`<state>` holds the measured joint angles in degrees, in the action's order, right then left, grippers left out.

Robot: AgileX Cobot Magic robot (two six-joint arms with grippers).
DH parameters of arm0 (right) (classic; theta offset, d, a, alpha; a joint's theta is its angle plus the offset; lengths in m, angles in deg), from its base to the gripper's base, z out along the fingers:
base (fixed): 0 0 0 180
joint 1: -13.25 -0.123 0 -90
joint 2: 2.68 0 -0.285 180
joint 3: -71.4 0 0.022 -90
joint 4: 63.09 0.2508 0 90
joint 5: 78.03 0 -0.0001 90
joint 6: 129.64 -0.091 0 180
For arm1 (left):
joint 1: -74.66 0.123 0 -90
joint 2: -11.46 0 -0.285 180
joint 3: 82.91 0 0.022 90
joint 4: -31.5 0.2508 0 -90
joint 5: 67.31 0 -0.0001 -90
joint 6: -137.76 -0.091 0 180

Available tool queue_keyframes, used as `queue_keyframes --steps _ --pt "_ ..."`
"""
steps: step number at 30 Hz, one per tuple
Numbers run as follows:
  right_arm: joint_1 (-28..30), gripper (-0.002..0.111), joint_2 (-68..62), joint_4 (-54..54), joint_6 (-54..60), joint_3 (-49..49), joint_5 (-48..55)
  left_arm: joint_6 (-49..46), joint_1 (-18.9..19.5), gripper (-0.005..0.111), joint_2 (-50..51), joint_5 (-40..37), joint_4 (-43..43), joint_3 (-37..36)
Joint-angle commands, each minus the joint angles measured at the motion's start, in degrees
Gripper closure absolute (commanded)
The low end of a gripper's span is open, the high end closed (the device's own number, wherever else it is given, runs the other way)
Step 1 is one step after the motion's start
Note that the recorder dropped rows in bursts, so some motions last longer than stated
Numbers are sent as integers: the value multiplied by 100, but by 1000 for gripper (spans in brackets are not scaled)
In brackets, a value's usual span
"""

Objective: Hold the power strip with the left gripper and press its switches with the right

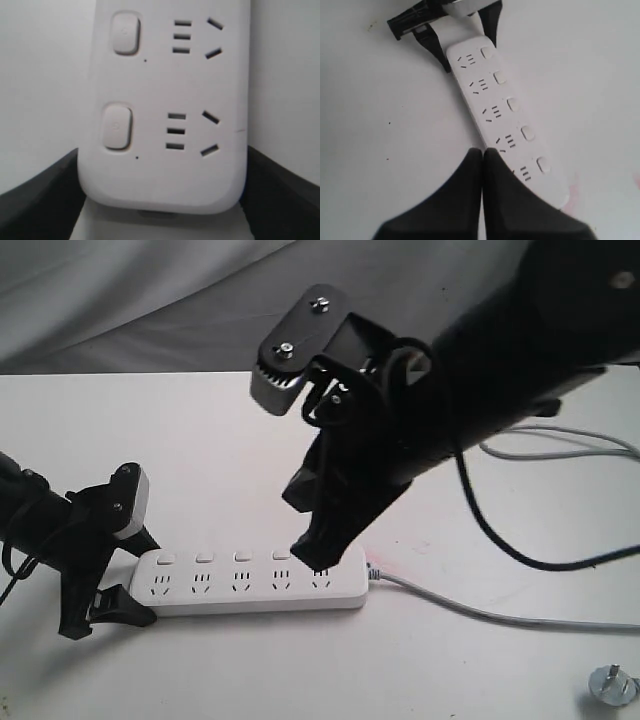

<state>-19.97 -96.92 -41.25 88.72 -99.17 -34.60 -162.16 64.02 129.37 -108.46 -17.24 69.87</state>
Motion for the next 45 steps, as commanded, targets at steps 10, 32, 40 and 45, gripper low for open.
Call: queue_keyframes --steps 10,32,40,45 --pt "182 108 -2415 2584 3670 -884 -696 -6 -31 40 21 41 -36 27" --pt "169 108 -3713 4591 6213 -1667 -722 -6 -31 40 21 41 -36 27" --pt "169 98 -3769 4993 6878 -1667 -703 -6 -31 40 21 41 -36 27" --pt "169 76 -3861 5117 6952 -1667 -674 -6 -31 40 21 41 -36 27"
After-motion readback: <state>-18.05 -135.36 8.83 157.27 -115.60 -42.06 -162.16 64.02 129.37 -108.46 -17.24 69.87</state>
